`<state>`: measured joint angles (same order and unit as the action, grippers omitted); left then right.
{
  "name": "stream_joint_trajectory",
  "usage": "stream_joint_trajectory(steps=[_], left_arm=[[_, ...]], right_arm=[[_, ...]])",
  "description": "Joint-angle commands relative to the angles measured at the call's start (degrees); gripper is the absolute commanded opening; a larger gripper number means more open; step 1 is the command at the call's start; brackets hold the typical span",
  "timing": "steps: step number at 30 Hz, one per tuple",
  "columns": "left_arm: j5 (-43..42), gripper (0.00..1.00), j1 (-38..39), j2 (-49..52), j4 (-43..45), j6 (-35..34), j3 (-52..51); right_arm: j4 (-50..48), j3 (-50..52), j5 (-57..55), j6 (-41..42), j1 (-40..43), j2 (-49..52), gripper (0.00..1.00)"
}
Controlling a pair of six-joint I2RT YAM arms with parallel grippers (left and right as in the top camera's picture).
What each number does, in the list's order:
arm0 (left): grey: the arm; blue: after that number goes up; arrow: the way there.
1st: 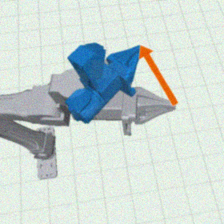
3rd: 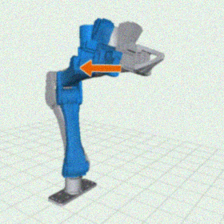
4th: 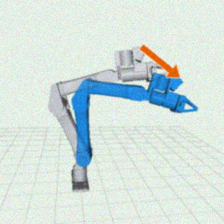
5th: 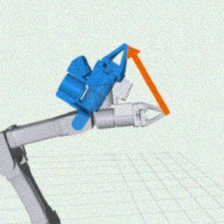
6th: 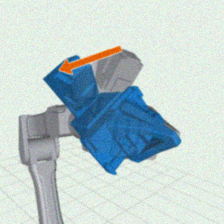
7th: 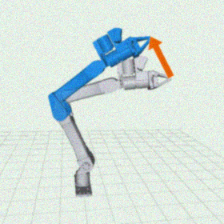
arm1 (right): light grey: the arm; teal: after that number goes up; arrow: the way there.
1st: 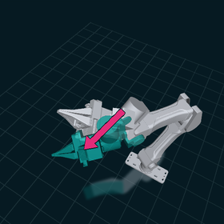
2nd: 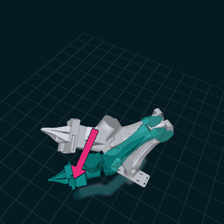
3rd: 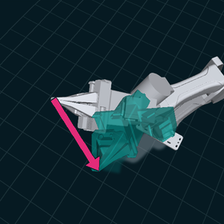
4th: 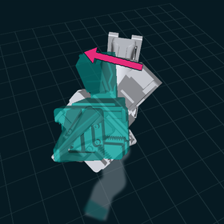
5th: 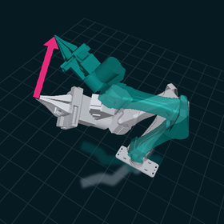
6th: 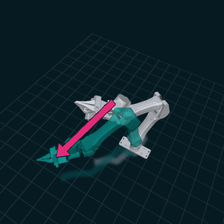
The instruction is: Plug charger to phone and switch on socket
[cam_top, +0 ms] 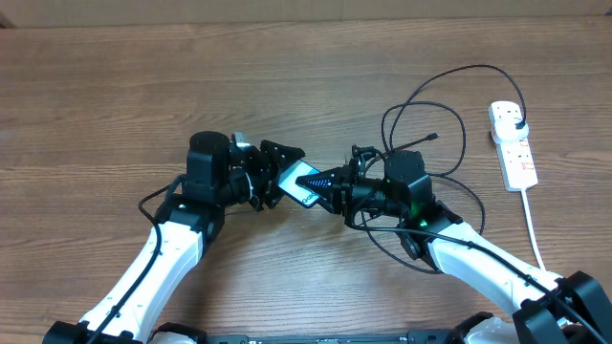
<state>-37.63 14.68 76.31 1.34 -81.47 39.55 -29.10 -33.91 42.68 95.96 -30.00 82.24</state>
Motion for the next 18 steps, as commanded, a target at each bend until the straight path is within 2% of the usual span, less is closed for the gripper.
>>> stream_joint_trajectory(steps=[1,4,10,12,18], left_arm=[[0.1,0.58,-0.9,0.2,0.8,-2.3,0.5],[-1.5,0.52,-1.0,0.2,3.5,-4.7,0.5],[-5.6,0.50,-1.2,0.2,9.6,-7.0,0.5],[-6.2,0.49,-1.2,0.2,9.9,-7.6,0.5],[-9.6,0.38,-1.2,0.2,9.9,-9.2,0.5]], right_arm=[[-0.5,-0.2,3.9,0.3,-0.4,-0.7,0.04],[-0.4,-0.2,3.5,0.2,-0.4,-0.7,0.04],[-0.4,-0.2,1.7,0.1,-0.4,-0.7,0.04],[-0.4,-0.2,1.5,0.1,-0.4,-0.7,0.04],[-0.4,-0.2,0.4,1.6,-0.4,-0.7,0.04]])
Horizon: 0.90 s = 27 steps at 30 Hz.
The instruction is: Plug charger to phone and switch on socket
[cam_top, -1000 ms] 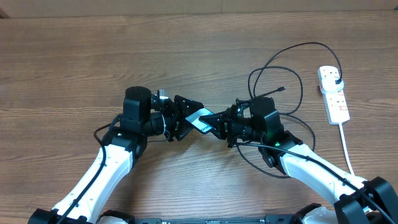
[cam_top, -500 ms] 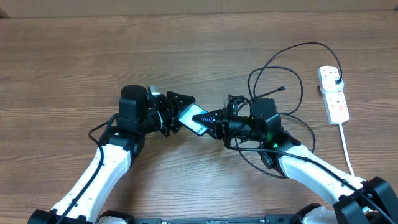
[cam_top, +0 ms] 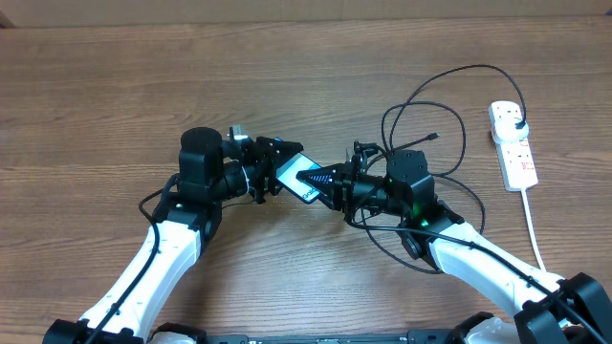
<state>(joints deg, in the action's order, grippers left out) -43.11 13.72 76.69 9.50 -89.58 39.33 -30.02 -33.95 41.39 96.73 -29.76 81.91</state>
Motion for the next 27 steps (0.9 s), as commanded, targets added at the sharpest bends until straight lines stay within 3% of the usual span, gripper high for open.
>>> stream_joint_trajectory(steps=[1,17,19,24,27], left_arm=[[-4.7,0.37,-0.2,-0.2,1.7,-1.7,0.7],[-9.5,0.11,-0.2,-0.2,1.7,-3.9,0.7],[-9.5,0.04,-0.3,-0.2,1.7,-3.9,0.7],[-9.2,0.04,-0.3,-0.2,1.4,-3.8,0.7],[-7.3,0.04,-0.3,-0.2,1.1,-0.5,0.7]], right_arm=[[0.5,-0.1,1.1,0.8,-0.7,-0.3,0.04],[0.7,-0.1,-0.9,0.8,-0.7,-0.3,0.04],[2.3,-0.1,-0.9,0.8,-0.7,-0.3,0.11],[9.0,-0.1,-1.9,0.8,-0.7,-0.3,0.32],[12.8,-0.1,-2.9,0.7,-0.7,-0.3,0.40]])
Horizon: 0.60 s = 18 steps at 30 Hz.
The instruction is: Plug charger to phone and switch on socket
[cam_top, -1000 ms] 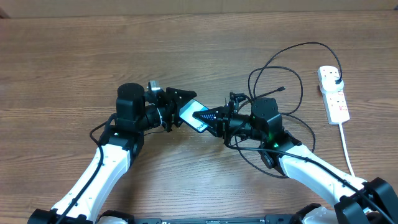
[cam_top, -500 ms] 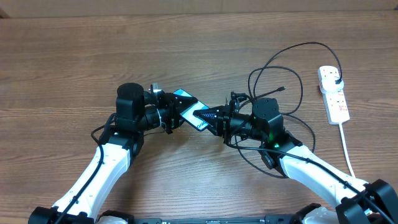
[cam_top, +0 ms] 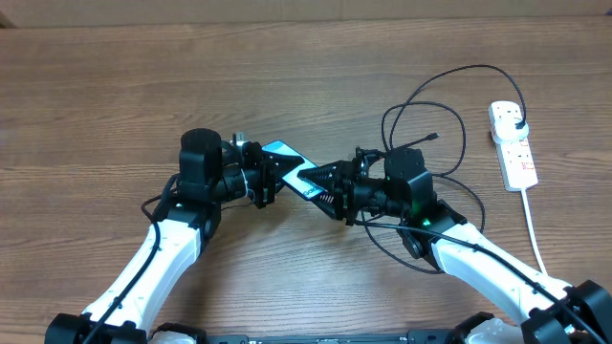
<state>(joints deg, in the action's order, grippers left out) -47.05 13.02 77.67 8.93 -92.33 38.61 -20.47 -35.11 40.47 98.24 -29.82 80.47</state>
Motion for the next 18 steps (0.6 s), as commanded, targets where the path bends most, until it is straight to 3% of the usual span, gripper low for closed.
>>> stream_joint_trajectory(steps=[1,6,14,18], left_arm=[[-2.4,0.04,0.4,-1.2,1.3,4.0,1.5],[0.5,0.04,0.4,-1.2,-3.8,11.5,1.5],[1.3,0.04,0.1,-1.2,-12.3,18.6,1.5],[0.9,0.04,-1.1,-1.2,-12.3,18.9,1.5]], right_arm=[[4.1,1.0,-2.1,-0.8,-0.6,1.1,0.41],[6.0,1.0,-4.3,-2.5,-0.6,1.1,0.52],[11.6,1.0,-15.0,-17.0,-0.4,1.1,0.80],[14.4,1.0,-19.3,-21.9,-0.4,1.1,0.83]])
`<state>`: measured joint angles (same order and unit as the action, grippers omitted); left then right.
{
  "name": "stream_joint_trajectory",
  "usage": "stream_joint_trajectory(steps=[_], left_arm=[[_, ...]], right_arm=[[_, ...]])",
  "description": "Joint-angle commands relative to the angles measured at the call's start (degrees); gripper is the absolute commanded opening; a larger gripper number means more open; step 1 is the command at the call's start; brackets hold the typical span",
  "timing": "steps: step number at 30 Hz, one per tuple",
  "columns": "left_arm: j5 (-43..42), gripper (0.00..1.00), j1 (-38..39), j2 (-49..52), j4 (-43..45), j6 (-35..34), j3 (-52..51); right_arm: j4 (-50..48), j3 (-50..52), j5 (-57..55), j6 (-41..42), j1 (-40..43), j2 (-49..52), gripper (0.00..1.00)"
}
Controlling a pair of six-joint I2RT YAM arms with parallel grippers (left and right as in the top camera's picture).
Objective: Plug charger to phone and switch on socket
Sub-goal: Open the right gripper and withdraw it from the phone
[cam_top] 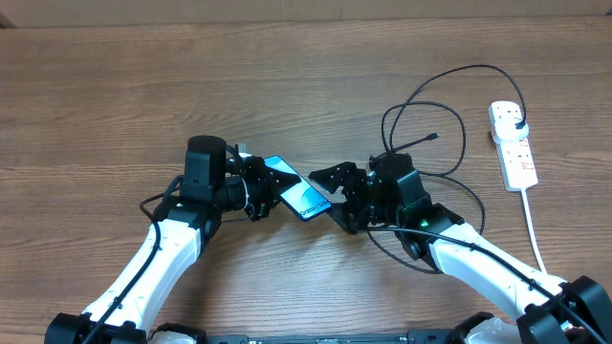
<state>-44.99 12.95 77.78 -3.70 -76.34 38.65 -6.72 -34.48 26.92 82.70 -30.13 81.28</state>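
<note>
The phone (298,190), its blue screen facing up, lies slanted at the table's middle. My left gripper (271,184) is shut on its upper-left end. My right gripper (334,192) stands just right of the phone's lower end with its fingers spread and nothing between them. The charger's black cable (457,78) loops from its plug in the white socket strip (516,156) at the far right. Its loose connector end (435,137) lies behind the right wrist, apart from the phone.
The socket strip's white lead (534,229) runs toward the front right edge. Black cable loops lie around and under the right arm (478,253). Bare wood spreads over the far and left parts of the table.
The right gripper has drawn back a little to the right and opened, off the phone. The phone sits lower and flatter in the left gripper, which has shifted slightly right.
At first both grippers met at the phone between them, the right fingertips at its lower end. The left gripper then turned the phone and raised its far end. Now only the left gripper holds it, and the cable's connector has stayed behind the right wrist.
</note>
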Motion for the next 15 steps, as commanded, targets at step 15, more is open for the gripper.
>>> stream_joint_trajectory(steps=[15], left_arm=[[-18.7,0.04,-6.2,7.6,8.0,1.0,1.5]], right_arm=[[7.5,0.4,-15.3,-11.5,-0.1,0.3,1.00]])
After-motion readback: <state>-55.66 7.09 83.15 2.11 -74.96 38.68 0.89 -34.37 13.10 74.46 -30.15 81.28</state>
